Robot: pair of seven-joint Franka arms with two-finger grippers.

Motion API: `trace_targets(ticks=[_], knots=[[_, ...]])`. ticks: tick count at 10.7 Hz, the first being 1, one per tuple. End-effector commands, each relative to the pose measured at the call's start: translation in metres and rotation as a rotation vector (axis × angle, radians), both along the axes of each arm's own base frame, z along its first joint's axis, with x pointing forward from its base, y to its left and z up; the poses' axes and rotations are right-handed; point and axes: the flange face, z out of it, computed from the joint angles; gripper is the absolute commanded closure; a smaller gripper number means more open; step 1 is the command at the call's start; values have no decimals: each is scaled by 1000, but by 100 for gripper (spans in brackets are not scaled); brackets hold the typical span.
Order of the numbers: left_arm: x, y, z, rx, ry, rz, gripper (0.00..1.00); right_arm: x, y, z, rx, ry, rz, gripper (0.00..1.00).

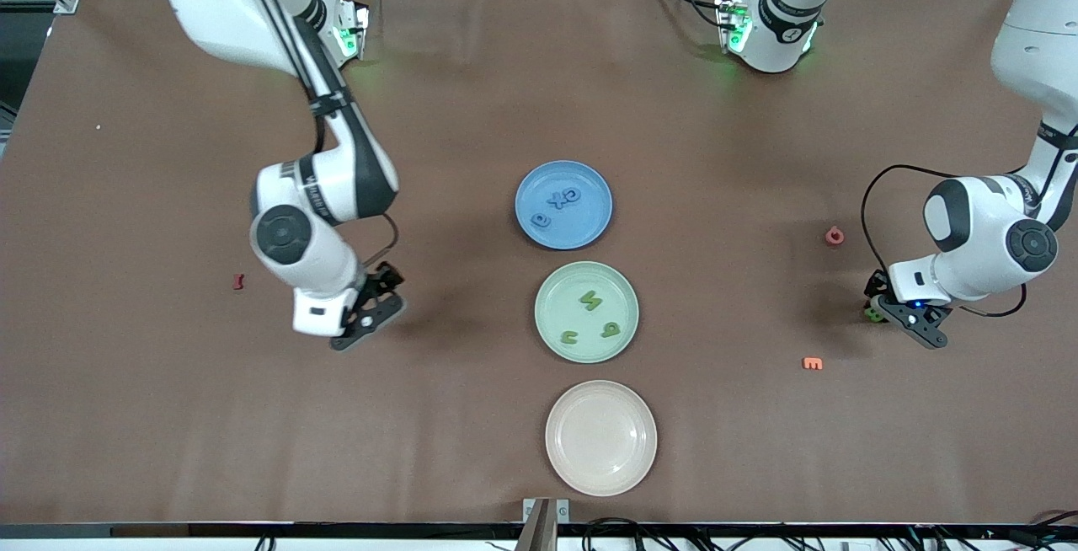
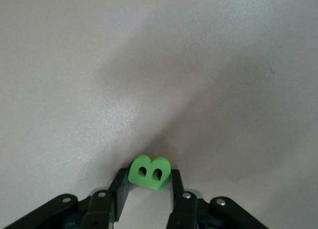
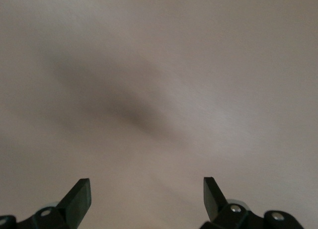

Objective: Sort letters by color into matching plates
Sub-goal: 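Grasp the green B with the left gripper while the right returns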

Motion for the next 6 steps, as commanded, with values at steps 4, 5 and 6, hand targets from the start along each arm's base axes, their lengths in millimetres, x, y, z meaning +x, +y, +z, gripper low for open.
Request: trace_targets(ticks=[4, 5, 6], knots=[[28, -49, 30, -19, -62, 38, 100, 11, -141, 31, 23, 56, 186, 0], [36, -78, 42, -26, -54, 59, 100, 12, -152, 33, 25, 52, 159, 0], [47, -104, 57, -17, -28, 84, 100, 13, -168, 35, 25, 49, 121, 0]])
